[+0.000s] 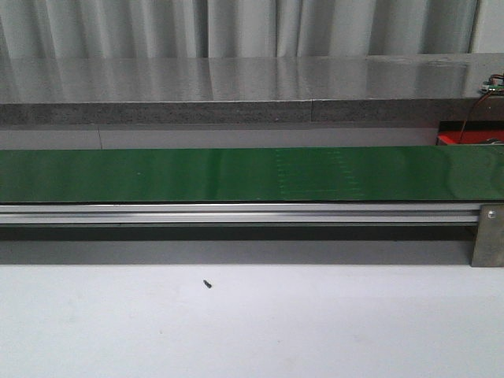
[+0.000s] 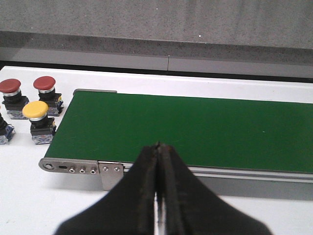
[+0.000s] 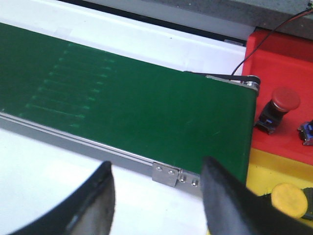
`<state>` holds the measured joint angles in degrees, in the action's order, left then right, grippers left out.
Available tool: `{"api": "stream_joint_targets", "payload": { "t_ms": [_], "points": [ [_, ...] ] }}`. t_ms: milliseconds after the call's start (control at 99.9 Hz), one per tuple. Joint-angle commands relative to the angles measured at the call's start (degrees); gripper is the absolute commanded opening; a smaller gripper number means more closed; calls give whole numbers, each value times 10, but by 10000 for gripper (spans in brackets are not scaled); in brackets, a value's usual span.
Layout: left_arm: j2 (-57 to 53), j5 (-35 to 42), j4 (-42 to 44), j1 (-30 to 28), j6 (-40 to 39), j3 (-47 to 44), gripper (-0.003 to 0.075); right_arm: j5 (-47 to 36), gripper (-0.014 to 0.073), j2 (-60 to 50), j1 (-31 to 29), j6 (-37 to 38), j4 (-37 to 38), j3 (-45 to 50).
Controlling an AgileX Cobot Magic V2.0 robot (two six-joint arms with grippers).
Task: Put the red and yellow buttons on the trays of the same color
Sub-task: 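Lift the right gripper away from the trays back over the belt end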
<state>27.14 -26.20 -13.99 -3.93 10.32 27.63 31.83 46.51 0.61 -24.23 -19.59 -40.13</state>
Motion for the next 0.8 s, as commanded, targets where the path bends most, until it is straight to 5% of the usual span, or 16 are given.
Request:
{"api": "stream_joint_targets", "payload": {
  "t_ms": [0, 200, 550, 650, 790],
  "points": [
    [2, 42, -9, 3, -4, 17, -20, -42, 252, -41, 0, -3, -11, 8],
    [2, 42, -9, 3, -4, 17, -20, -32, -102, -101, 0, -3, -11, 32],
    [2, 42, -9, 3, -4, 17, 0, -26, -96, -106, 0, -3, -11, 32],
    [2, 42, -8, 3, -3, 17, 116, -26, -96, -106, 0, -3, -11, 32],
    [2, 42, 0, 2, -2, 17, 438, -26, -96, -106, 0, -3, -11, 32]
  ]
}}
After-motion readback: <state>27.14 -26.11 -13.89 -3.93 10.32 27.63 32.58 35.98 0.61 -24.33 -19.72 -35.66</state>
